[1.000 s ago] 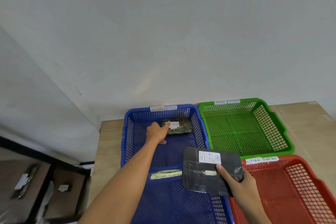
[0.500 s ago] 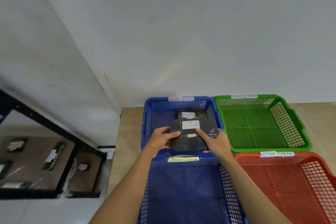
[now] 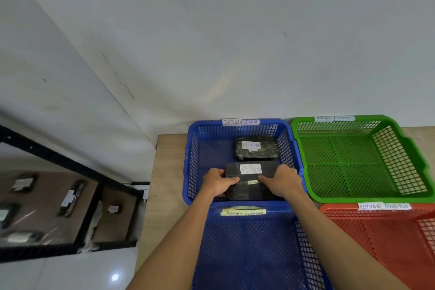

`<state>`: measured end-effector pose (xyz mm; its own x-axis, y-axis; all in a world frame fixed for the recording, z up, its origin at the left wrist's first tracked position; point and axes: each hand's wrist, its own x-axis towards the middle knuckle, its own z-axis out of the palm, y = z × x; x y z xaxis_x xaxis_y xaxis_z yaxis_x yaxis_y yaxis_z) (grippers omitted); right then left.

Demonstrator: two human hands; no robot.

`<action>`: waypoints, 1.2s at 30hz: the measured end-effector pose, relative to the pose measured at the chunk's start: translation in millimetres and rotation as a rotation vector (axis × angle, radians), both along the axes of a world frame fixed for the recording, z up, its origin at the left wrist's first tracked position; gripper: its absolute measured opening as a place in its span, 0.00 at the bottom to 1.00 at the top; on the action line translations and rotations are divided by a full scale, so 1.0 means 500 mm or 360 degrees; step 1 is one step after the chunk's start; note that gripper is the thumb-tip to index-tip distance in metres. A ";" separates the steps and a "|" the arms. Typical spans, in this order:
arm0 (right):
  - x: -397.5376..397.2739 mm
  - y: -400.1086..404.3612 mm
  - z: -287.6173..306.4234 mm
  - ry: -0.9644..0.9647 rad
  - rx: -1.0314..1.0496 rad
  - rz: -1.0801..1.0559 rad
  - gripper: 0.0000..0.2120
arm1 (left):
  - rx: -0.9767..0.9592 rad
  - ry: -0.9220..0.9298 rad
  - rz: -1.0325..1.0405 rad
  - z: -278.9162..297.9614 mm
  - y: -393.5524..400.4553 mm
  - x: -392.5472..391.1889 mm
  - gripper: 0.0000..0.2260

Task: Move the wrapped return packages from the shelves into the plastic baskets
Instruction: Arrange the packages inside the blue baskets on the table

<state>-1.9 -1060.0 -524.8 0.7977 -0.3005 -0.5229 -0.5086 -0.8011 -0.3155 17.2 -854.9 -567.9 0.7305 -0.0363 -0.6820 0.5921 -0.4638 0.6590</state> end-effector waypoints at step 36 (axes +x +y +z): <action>-0.267 0.012 0.334 -0.0830 -0.0447 0.0554 0.46 | 0.0794 -0.1462 -0.0687 0.353 0.094 -0.211 0.37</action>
